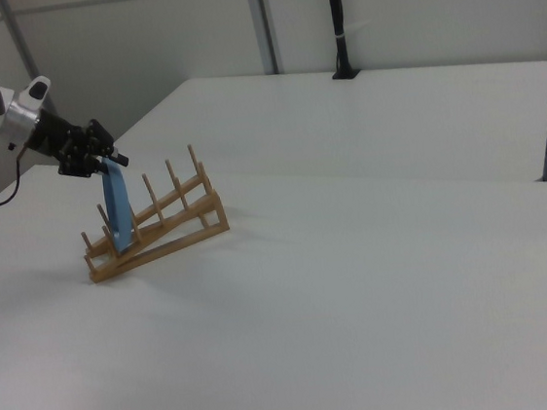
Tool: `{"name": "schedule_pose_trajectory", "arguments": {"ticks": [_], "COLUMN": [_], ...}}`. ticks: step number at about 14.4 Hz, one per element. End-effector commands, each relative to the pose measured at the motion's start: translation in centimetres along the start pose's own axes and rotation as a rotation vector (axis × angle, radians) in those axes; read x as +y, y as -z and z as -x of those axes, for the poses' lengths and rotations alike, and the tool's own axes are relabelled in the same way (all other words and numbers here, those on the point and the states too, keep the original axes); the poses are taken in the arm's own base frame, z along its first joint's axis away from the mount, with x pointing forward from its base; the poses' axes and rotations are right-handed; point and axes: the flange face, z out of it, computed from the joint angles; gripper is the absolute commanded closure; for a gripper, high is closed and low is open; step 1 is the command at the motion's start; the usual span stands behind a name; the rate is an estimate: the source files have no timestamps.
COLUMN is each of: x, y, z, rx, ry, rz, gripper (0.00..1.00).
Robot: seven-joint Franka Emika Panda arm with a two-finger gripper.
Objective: Place plate in plate rack
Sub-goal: 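Carry the upright plate over the rack and lower it between pegs, then open the gripper to release the plate in the rack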
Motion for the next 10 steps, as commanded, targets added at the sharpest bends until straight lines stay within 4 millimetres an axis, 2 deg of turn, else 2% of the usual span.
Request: {"name": "schedule_pose_trajectory", "arguments": {"ticks": [1,4,6,7,10], "x": [-0.5,-0.3,0.8,1.6,4.7], "y": [-0.5,0.1,2.0,3.0,3.7], "z": [0.2,0.1,-0.4,-0.5,0.6], "rx": [-0.007,-0.021,-0.042,-0.059,-0.127], "ry": [-0.055,-0.107,-0.199,-0.259,-0.342], "rz": [0.007,-0.052,-0.192,-0.279,-0.465], "gripper": [0.00,0.00,0.00,0.00,0.00]}}
